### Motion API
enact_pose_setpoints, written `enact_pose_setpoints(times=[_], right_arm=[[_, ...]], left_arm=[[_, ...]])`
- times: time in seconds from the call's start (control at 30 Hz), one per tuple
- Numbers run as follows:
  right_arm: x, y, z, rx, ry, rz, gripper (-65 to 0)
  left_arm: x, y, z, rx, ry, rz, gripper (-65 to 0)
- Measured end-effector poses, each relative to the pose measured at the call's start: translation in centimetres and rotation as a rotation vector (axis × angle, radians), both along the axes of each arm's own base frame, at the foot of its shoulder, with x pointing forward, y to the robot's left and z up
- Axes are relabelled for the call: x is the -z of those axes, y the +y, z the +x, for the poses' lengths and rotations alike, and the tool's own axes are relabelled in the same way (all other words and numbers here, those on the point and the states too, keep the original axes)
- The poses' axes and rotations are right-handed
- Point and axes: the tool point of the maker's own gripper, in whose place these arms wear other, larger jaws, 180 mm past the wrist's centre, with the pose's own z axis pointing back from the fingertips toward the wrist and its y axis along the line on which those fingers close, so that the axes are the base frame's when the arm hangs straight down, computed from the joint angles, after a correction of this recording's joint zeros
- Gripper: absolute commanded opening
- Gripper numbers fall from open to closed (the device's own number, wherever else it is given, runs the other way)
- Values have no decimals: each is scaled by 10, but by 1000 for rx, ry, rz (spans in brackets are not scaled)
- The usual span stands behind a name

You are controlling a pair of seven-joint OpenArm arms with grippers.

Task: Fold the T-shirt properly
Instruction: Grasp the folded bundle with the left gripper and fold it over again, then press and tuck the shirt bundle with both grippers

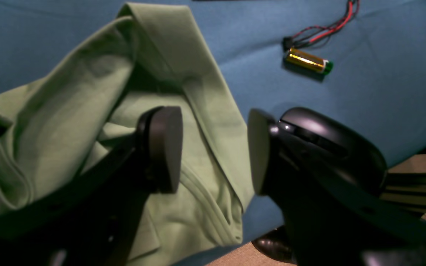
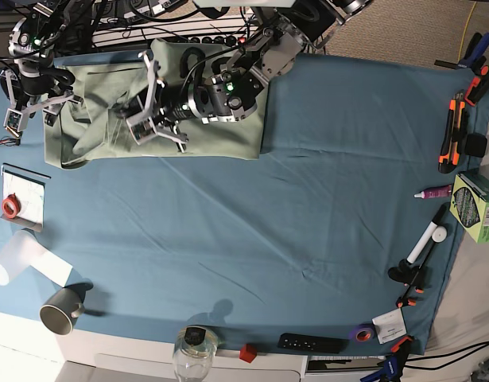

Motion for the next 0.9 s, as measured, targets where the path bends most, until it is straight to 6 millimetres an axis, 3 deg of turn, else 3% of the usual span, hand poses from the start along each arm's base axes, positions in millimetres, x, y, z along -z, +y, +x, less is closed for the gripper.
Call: enact_pose_setpoints(times=[0.13, 0.27, 0.47, 0.53, 0.63, 0.73, 0.8, 0.9], right_arm=[[-1, 1, 2, -16, -7, -6, -362], [-8, 4, 10, -146, 27, -56, -362], [-31, -27, 18, -166, 81, -209, -355], [-30, -35, 25, -191, 91, -213, -320], [-13, -49, 37, -179, 68, -93, -308], [22, -59, 40, -125, 96, 110, -308], [43, -48, 45, -142, 108, 278, -308], [59, -23, 55, -199, 104, 468, -308]], left_arm=[[22, 12, 15, -67, -48, 151, -650], [38, 34, 35, -152, -72, 266, -650], [65, 71, 39, -176, -80, 359, -650], [69, 77, 37, -177, -76, 356, -650], [72, 80, 34, -177, -70, 358, -650], [73, 80, 29, -178, -66, 346, -650], [74, 80, 27, -178, -61, 346, -650], [74, 80, 26, -178, -57, 342, -650]])
